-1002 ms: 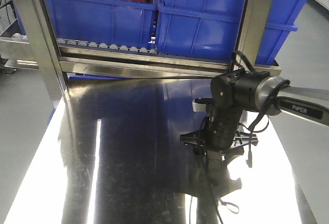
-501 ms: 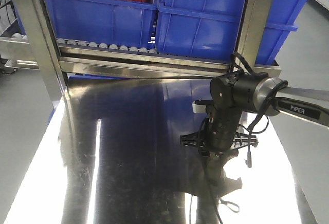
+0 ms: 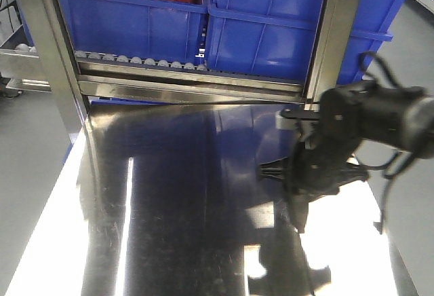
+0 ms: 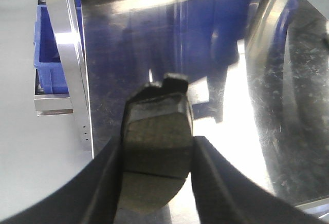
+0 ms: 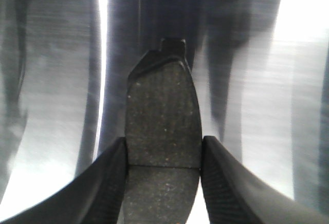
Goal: Move and align brake pads A on conveyor
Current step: 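Lift the right gripper's brake pad off the table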
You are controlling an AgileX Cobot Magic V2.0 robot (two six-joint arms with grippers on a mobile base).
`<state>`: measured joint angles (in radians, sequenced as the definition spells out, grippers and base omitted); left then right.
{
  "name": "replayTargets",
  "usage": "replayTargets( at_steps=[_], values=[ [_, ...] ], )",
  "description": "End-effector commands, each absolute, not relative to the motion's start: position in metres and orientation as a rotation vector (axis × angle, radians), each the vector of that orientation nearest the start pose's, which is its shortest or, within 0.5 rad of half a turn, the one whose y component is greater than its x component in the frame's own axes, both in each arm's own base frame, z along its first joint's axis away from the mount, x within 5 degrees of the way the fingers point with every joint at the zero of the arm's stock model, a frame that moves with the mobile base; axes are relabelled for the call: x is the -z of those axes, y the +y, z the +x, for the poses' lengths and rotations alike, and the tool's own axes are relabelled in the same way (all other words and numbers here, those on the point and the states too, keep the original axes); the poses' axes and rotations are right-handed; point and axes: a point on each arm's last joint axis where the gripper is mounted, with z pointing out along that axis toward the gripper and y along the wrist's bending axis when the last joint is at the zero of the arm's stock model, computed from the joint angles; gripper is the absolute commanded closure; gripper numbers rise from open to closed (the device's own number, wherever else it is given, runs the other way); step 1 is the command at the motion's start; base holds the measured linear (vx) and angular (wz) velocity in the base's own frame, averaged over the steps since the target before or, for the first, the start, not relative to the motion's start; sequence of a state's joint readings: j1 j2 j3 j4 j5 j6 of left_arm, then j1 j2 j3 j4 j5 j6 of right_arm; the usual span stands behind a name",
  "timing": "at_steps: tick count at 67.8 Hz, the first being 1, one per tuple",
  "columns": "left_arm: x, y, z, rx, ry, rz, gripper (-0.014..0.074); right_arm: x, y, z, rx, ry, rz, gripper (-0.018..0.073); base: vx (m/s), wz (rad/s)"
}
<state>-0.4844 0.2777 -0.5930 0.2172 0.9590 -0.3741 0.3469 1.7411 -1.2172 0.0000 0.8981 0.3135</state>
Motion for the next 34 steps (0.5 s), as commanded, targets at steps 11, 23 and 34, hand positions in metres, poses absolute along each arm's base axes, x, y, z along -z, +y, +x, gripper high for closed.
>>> replayTargets(
  at_steps=[11,23,34],
  values=[
    [-0.324,-0.005,0.044,0.280,2.013,0.141,0.0603,-0.284,0.053,0.278,-0.104,2.651,-0.035,0.0566,0.00,0.00],
    [-0.324,-0.005,0.044,0.280,2.013,0.141,0.0603,-0.315,0.036,0.236,-0.075,2.490,-0.071,0.0566,0.00,0.00],
    [-0.324,-0.005,0.044,0.280,2.013,0.141,0.0603,-0.331,0.031,0.200,-0.104,2.349,-0.063,0.0566,0.00,0.00]
  ],
)
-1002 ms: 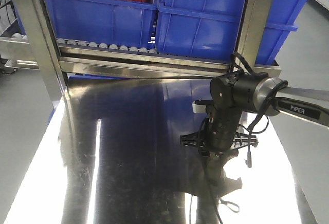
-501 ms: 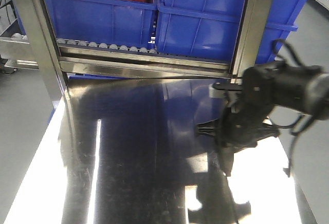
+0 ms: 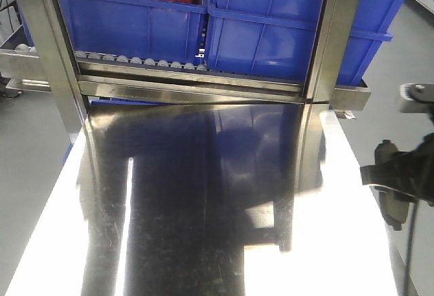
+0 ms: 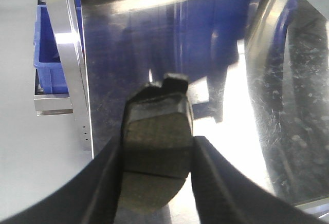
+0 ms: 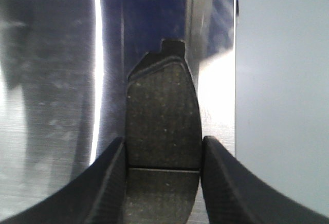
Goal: Move and align brake pads A on conveyor
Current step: 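Lift the right gripper's brake pad off the table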
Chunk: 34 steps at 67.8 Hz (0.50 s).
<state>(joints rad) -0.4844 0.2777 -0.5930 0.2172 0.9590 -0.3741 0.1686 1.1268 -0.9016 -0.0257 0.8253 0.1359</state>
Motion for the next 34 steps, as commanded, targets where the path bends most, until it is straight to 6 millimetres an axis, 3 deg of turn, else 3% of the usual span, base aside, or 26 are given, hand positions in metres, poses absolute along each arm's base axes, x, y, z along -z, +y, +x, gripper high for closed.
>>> replayTargets(
  at_steps=[1,23,34],
  values=[
    [-0.324,-0.005,0.044,0.280,2.013,0.141,0.0603,-0.331,0.030,0.197,-0.106,2.338,-0.063,0.0566,0.00,0.00],
    [-0.324,-0.005,0.044,0.280,2.013,0.141,0.0603,-0.330,0.021,0.139,-0.113,2.106,-0.102,0.0566,0.00,0.00],
    [-0.324,-0.005,0.044,0.280,2.013,0.141,0.0603,-0.320,0.018,0.116,-0.110,1.989,-0.134,0.0566,0.00,0.00]
  ],
)
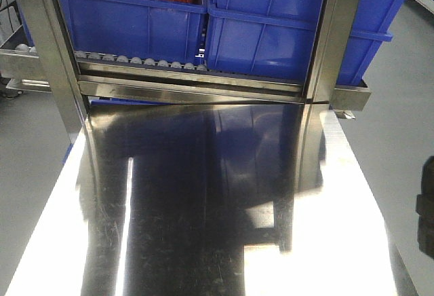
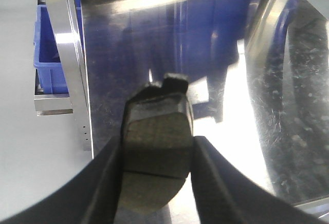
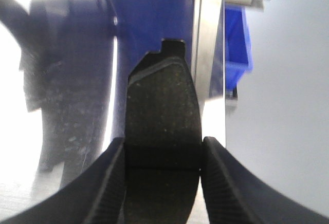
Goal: Move and align brake pads A on conveyor
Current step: 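Lift the right gripper's brake pad off the table, then back away from the steel table and turn toward the aisle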
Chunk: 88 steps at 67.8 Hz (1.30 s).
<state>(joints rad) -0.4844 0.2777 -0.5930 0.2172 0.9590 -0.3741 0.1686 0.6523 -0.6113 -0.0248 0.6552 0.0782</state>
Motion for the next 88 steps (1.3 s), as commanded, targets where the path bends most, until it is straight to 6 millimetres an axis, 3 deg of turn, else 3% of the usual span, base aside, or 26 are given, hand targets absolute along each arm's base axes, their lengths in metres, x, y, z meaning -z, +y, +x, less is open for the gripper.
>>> replayTargets(
  at_steps=[1,14,26,69,88],
  values=[
    [-0.324,-0.005,0.044,0.280,2.013,0.141,0.0603,-0.318,0.018,0.114,-0.111,1.982,-0.135,0.0566,0.00,0.00],
    [-0.324,-0.005,0.044,0.280,2.013,0.141,0.0603,-0.304,0.018,0.095,-0.139,1.896,-0.171,0.0566,0.00,0.00],
    [-0.324,-0.005,0.044,0.280,2.013,0.141,0.0603,-0.303,0.018,0.088,-0.177,1.834,-0.145,0.0566,0.00,0.00],
    [-0.324,-0.005,0.044,0.280,2.014,0.141,0.0603,-0.302,0.018,0.087,-0.176,1.838,-0.146,0.0566,0.00,0.01],
    [-0.324,-0.005,0.044,0.276,2.013,0.142,0.0603,-0.302,0.018,0.087,-0.176,1.838,-0.146,0.0566,-0.08,0.37]
  ],
)
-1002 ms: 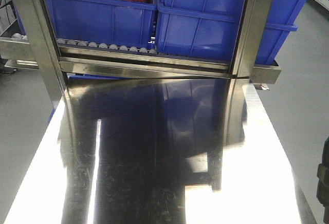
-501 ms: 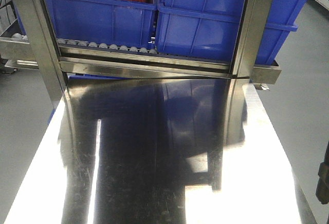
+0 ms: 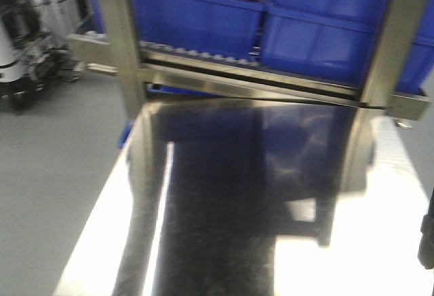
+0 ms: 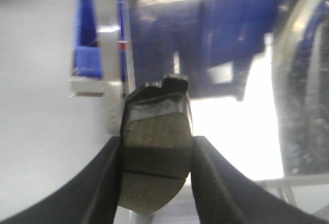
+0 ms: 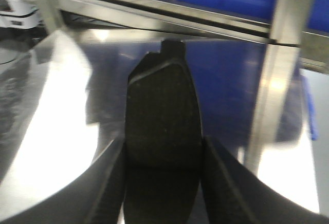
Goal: Move and align brake pads A on conveyor
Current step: 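Back away from the steel table and turn toward the aisle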
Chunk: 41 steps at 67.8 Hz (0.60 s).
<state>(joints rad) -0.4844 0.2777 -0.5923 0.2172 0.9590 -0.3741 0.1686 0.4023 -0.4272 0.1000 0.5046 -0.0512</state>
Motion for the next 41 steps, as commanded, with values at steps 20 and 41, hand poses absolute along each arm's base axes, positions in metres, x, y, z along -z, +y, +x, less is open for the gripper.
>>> replayTargets(
  at_steps=[20,41],
  values=[
    [-0.3239,-0.0046,0.0438,0.276,2.013,0.142,0.0603,-0.3025,0.0181,0.0872,-0.176,1.838,-0.146,0.0566,-0.15,0.76],
    [-0.3239,-0.0046,0.0438,0.276,2.013,0.142,0.0603,-0.3022,0.0181,0.0871,-0.176,1.842,-0.146,0.0566,-0.19,0.81]
  ],
)
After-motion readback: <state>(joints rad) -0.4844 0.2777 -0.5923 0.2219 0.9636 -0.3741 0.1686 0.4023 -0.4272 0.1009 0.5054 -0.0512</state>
